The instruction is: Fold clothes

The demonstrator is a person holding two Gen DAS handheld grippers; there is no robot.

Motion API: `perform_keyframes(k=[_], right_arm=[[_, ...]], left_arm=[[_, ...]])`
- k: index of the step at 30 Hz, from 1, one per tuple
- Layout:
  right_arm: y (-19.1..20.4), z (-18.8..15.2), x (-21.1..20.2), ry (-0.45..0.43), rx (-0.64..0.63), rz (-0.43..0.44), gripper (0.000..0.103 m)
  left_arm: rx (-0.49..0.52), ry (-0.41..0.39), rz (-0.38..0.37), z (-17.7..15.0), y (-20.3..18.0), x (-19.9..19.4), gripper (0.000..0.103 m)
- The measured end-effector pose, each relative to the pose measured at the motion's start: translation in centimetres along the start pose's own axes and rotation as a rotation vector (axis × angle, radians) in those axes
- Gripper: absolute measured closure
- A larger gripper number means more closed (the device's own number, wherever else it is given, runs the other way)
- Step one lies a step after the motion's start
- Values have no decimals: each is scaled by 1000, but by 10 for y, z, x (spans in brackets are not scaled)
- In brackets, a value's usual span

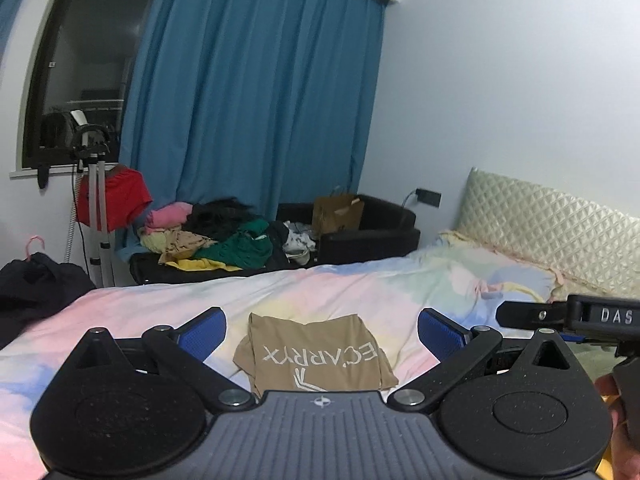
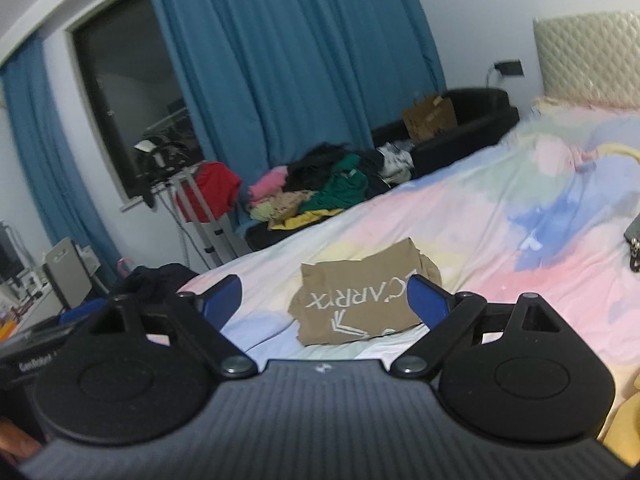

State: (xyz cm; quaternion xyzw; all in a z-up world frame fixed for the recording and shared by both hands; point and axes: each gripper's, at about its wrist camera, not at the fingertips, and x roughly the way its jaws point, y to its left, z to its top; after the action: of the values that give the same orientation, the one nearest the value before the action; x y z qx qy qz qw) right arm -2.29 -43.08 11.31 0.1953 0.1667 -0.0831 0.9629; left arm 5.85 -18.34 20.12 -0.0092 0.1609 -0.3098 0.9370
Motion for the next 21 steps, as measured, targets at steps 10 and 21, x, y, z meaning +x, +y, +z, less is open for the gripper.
perform_keyframes(k=[10,21], right_arm=[[17,-74,-45,-97,-118,28,12],[24,-122,-32,-118,-196,-30,12]], left_arm=[[3,-48,42,-59,-10,-81,0],[-46,-64,109,-105,11,-86,0]])
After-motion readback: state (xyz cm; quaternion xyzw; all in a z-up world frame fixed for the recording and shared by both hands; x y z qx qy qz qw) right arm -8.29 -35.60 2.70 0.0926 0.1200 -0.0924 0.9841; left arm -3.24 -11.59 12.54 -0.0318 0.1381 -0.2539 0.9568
